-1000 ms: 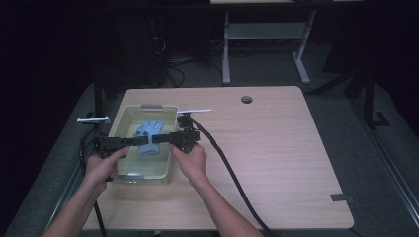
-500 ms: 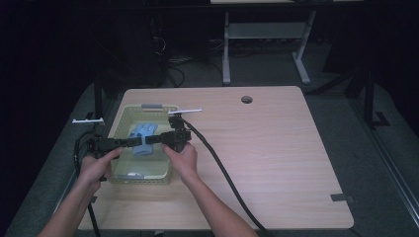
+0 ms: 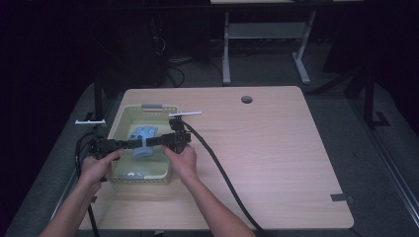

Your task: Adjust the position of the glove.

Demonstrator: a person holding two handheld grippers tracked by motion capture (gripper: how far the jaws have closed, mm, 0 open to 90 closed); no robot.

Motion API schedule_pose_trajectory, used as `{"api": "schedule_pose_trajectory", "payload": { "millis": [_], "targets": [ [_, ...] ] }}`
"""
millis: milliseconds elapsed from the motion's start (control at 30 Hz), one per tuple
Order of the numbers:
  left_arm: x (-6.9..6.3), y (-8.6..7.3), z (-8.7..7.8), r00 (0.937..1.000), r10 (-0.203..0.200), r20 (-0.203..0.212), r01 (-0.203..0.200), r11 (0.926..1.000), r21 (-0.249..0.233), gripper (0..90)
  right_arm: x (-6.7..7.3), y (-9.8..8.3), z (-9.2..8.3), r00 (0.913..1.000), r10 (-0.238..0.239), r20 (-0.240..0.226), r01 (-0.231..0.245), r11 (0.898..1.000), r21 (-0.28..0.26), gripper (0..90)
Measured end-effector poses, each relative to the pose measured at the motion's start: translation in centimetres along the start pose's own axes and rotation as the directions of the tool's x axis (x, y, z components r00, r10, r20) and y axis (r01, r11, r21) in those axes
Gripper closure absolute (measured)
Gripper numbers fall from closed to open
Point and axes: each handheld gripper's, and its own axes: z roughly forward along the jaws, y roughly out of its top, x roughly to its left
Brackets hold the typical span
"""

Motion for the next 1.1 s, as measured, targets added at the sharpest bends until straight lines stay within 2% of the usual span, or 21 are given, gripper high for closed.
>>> {"api": "schedule_pose_trajectory", "payload": {
  "millis": [333,400,533,700,733,900,1033,1100],
  "targets": [
    [0.4,-0.1,-0.1,0.9999,0.003,-0.011,-0.003,1.0000,0.006,81.2,-0.2,-0.1,0.2,0.9997,0.007,0.024,-0.007,1.000,0.003,75.2],
    [0.6,-0.2,-0.1,0.9998,-0.005,-0.017,0.005,0.9999,0.009,81.2,-0.2,0.0,0.1,0.9992,-0.002,0.039,0.002,1.000,0.004,74.1],
    [0.9,-0.3,0.0,0.9993,-0.009,-0.036,0.010,0.9996,0.025,81.3,-0.5,0.0,-0.2,0.9983,0.008,0.059,-0.008,1.000,0.012,73.1],
    [1.0,-0.3,0.2,0.9983,0.002,-0.058,0.001,0.9991,0.043,81.4,-0.3,0.0,-0.8,0.9973,0.000,0.074,0.000,1.000,0.001,72.6],
    [1.0,-0.2,0.4,0.9959,0.007,-0.091,-0.001,0.9982,0.061,81.3,-0.4,0.0,-0.9,0.9969,-0.010,0.079,0.010,1.000,-0.002,72.3],
    [1.2,-0.2,0.9,0.9881,0.016,-0.153,-0.001,0.9954,0.095,81.4,-0.2,-0.1,-1.7,0.9960,-0.026,0.085,0.027,1.000,-0.013,72.3],
    [1.3,-0.1,1.3,0.9761,0.016,-0.217,0.010,0.9928,0.119,81.4,0.1,-0.1,-2.6,0.9954,-0.039,0.088,0.041,0.999,-0.021,72.2],
    [1.3,0.1,1.5,0.9688,0.032,-0.246,0.001,0.9910,0.134,81.3,0.3,-0.1,-3.0,0.9948,-0.047,0.090,0.049,0.998,-0.025,72.3]
  ]
}}
